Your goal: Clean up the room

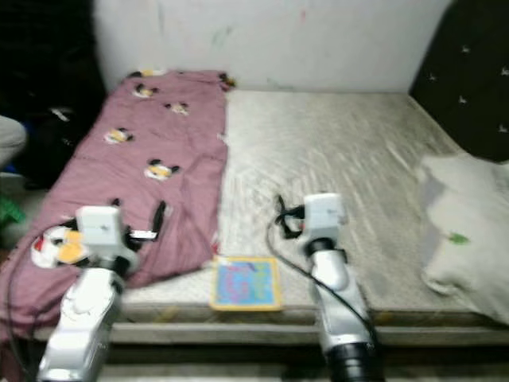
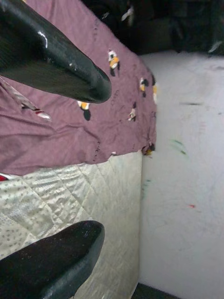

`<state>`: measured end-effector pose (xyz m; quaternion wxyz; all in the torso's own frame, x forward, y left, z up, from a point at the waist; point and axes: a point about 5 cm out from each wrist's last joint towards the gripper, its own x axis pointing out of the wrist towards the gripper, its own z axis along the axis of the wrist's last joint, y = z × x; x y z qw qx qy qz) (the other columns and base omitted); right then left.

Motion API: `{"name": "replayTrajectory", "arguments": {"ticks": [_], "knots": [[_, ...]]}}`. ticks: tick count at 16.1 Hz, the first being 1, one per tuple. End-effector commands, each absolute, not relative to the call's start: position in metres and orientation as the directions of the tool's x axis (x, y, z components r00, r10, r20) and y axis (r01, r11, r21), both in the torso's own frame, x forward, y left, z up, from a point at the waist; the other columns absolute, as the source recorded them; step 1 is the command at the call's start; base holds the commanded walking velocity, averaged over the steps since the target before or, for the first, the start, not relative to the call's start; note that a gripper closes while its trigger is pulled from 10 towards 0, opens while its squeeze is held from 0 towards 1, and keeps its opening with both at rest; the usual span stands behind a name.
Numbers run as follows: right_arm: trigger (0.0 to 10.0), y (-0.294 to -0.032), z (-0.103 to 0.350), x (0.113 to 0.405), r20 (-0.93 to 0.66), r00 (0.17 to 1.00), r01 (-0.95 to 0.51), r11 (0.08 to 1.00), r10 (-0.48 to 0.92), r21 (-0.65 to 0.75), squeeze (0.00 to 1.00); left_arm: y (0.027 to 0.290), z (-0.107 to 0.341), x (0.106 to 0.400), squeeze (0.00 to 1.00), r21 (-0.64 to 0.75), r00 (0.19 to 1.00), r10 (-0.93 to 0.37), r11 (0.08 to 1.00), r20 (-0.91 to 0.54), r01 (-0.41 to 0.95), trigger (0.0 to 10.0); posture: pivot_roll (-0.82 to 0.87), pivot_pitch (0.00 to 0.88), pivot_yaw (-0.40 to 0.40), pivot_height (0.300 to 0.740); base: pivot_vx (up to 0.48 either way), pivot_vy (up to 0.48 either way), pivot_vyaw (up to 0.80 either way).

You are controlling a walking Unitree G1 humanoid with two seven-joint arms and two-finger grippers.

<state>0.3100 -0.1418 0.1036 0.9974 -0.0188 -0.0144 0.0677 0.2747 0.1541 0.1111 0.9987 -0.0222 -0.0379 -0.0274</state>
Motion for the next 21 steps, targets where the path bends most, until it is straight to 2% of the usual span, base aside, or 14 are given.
{"name": "replayTrajectory", "arguments": {"ticks": [1,12,21], "knots": [[10.0,-0.1480,0.1068,0.3126,0.033,0.992,-0.118,0.992,0.119,-0.048,0.00,0.1508,0.1131,0.2761,0.00,-0.050,0.995,-0.059,0.997,0.085,0.064,10.0,-0.07,0.000,0.000,0.740,0.000,0.000,0.00],[10.0,-0.1496,0.1077,0.3157,0.034,0.993,-0.110,0.993,0.112,-0.044,0.00,0.1475,0.1183,0.2772,0.00,-0.078,0.987,-0.096,0.991,0.129,0.106,10.0,-0.08,0.000,-0.002,0.740,0.000,0.000,0.00],[10.0,-0.1494,0.1088,0.3172,0.038,0.993,-0.108,0.993,0.110,-0.044,0.00,0.1468,0.1190,0.2786,0.00,-0.075,0.985,-0.106,0.990,0.134,0.117,10.0,-0.08,0.000,-0.002,0.740,0.275,0.000,0.00]]}}
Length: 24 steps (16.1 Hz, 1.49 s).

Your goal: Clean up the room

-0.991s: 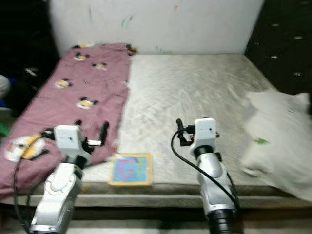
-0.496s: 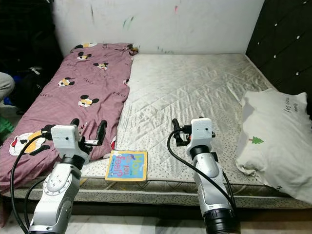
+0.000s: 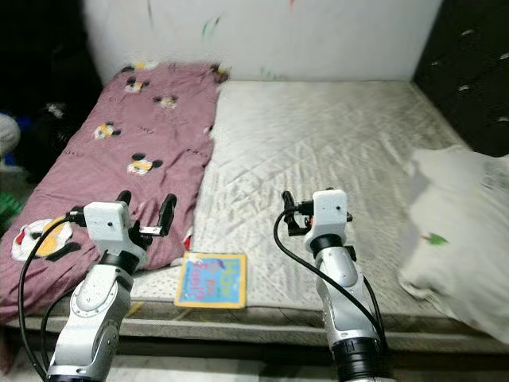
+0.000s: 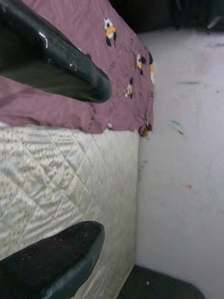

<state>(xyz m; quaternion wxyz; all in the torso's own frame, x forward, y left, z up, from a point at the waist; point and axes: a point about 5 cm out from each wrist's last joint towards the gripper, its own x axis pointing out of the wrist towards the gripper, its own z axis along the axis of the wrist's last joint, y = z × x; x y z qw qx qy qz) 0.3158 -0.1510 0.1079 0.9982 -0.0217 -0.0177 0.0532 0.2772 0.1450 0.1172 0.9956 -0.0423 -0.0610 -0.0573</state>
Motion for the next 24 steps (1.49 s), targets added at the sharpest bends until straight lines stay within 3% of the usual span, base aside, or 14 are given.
{"name": "replayTrajectory", "arguments": {"ticks": [1,13,24], "knots": [[10.0,-0.1493,0.1089,0.3173,0.038,0.993,-0.108,0.993,0.109,-0.044,0.00,0.1469,0.1189,0.2789,0.00,-0.074,0.986,-0.106,0.990,0.133,0.116,10.0,-0.08,0.000,-0.002,0.740,0.000,0.000,0.00],[10.0,-0.1488,0.1099,0.3196,0.043,0.992,-0.112,0.992,0.115,-0.061,0.00,0.1490,0.1166,0.2826,0.00,-0.036,0.992,-0.068,0.997,0.109,0.072,10.0,-0.07,0.000,-0.006,0.740,0.000,0.000,0.10],[10.0,-0.1485,0.1089,0.3204,0.041,0.992,-0.119,0.991,0.122,-0.062,0.00,0.1467,0.1172,0.2836,0.00,-0.031,0.990,-0.076,0.996,0.120,0.080,10.0,-0.07,0.000,-0.009,0.740,0.000,-0.260,0.10]]}}
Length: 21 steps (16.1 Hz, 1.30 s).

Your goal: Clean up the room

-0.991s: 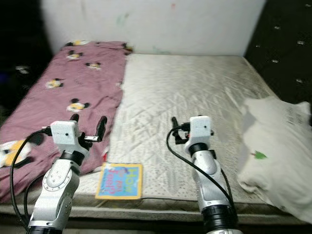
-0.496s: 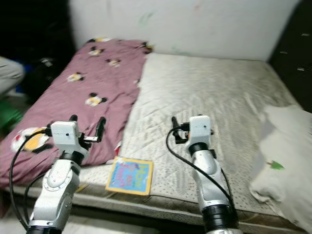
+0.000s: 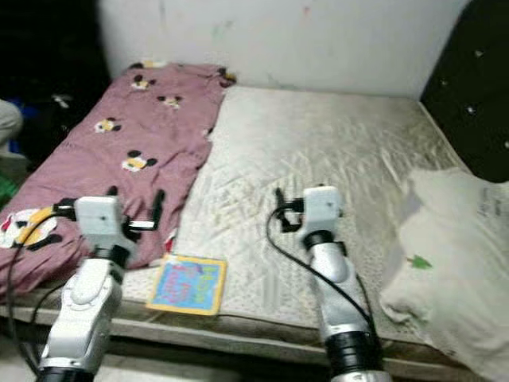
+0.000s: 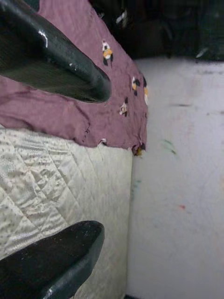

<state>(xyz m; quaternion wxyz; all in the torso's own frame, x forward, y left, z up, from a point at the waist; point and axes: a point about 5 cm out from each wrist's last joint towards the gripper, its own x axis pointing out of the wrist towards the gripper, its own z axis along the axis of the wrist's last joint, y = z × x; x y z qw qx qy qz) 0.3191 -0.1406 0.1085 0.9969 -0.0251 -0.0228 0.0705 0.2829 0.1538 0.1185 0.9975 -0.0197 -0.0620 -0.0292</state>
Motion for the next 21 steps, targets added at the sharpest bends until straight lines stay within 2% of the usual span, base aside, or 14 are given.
{"name": "replayTrajectory", "arguments": {"ticks": [1,8,21], "knots": [[10.0,-0.1483,0.1086,0.3207,0.041,0.992,-0.120,0.991,0.123,-0.062,0.00,0.1468,0.1163,0.2841,0.00,-0.052,0.990,-0.074,0.995,0.117,0.080,10.0,-0.07,0.000,-0.008,0.740,0.000,0.000,0.00],[10.0,-0.1484,0.1090,0.3211,0.044,0.992,-0.117,0.991,0.120,-0.060,0.00,0.1469,0.1165,0.2850,0.00,-0.067,0.991,-0.071,0.995,0.117,0.079,10.0,-0.07,0.000,-0.007,0.740,0.000,0.000,0.00],[10.0,-0.1496,0.1105,0.3237,0.045,0.993,-0.110,0.992,0.113,-0.061,0.00,0.1461,0.1189,0.2878,0.00,-0.086,0.988,-0.081,0.992,0.131,0.093,10.0,-0.08,0.000,-0.009,0.740,0.000,0.449,0.00]]}}
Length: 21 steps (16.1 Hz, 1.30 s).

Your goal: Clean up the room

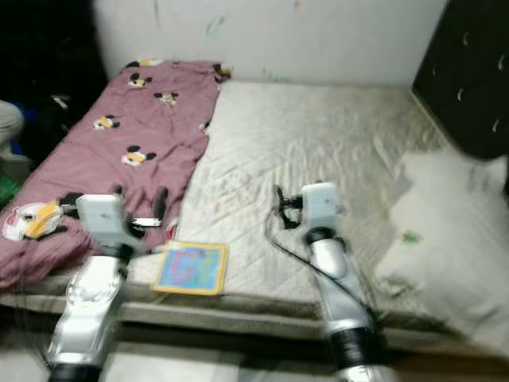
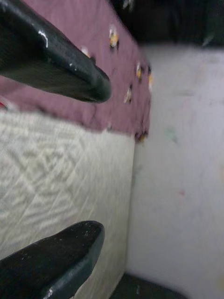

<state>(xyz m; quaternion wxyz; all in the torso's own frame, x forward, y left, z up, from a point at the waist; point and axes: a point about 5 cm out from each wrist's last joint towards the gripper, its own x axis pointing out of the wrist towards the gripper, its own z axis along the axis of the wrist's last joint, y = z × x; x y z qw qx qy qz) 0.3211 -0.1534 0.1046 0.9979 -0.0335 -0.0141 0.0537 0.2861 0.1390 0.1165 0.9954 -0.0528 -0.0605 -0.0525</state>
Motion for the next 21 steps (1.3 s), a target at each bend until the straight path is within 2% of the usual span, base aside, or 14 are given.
{"name": "replayTrajectory", "arguments": {"ticks": [1,17,21], "knots": [[10.0,-0.1496,0.1103,0.3237,0.045,0.993,-0.110,0.992,0.113,-0.061,0.00,0.1461,0.1193,0.2876,0.00,-0.083,0.988,-0.081,0.992,0.135,0.093,10.0,-0.08,0.000,-0.009,0.740,0.000,0.000,0.00],[10.0,-0.1489,0.1088,0.3232,0.043,0.992,-0.117,0.991,0.120,-0.059,0.00,0.1432,0.1195,0.2868,0.00,-0.079,0.983,-0.107,0.990,0.147,0.119,10.0,-0.08,0.000,-0.008,0.740,0.000,0.000,0.00],[10.0,-0.1487,0.1084,0.3228,0.040,0.991,-0.122,0.990,0.125,-0.069,0.00,0.1457,0.1160,0.2878,0.00,-0.078,0.990,-0.076,0.993,0.118,0.086,10.0,-0.08,0.000,-0.008,0.740,0.000,0.000,0.00]]}}
